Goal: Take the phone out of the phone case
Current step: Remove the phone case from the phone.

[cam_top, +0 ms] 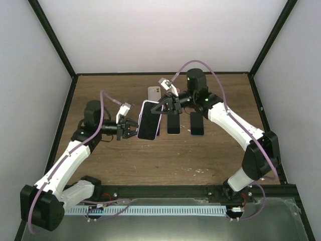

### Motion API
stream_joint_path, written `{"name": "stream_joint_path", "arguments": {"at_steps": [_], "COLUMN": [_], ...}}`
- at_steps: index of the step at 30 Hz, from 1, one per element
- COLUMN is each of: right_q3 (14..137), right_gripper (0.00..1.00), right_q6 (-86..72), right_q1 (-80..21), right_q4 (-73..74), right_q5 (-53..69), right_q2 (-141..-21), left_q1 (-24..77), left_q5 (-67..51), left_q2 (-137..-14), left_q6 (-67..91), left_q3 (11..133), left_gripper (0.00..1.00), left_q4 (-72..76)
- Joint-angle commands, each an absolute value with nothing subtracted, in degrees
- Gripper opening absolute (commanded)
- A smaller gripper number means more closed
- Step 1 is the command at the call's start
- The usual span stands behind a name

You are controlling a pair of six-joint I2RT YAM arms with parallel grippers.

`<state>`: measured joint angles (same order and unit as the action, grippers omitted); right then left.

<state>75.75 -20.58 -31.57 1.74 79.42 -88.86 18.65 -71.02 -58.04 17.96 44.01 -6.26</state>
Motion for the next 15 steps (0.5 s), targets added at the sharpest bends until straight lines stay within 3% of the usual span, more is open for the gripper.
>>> {"name": "stream_joint_path", "arguments": {"at_steps": [1, 4, 9, 15], "right_q3": [79.8, 81.2, 85.1, 89.4], "right_gripper": [0.01, 0.04, 0.33, 0.54], "right_q6": [-12.3, -10.6, -7.1, -0.6], "right_q1": [-35.6, -34.6, -31.1, -28.0], "right_q4": [9.9, 12.1, 16.7, 22.8], "right_q5": [78.6, 78.1, 74.4, 66.2], "right_q2": [-91.1, -91.6, -92.4, -92.7], "left_q1": [18.0, 15.3, 10.9, 8.9], "left_q5": [-71.2, -71.4, -71.3, -69.8], "left_q2": [-57.2, -56.5, -56.5, -57.5], "left_q6": [26.9, 31.3, 37.7, 40.8], "left_q3": [43.4, 41.4, 38.6, 38.0], "left_gripper": [0.00, 0.00, 0.00, 0.00], "left_q4": [6.3, 9.7, 15.2, 16.3]}}
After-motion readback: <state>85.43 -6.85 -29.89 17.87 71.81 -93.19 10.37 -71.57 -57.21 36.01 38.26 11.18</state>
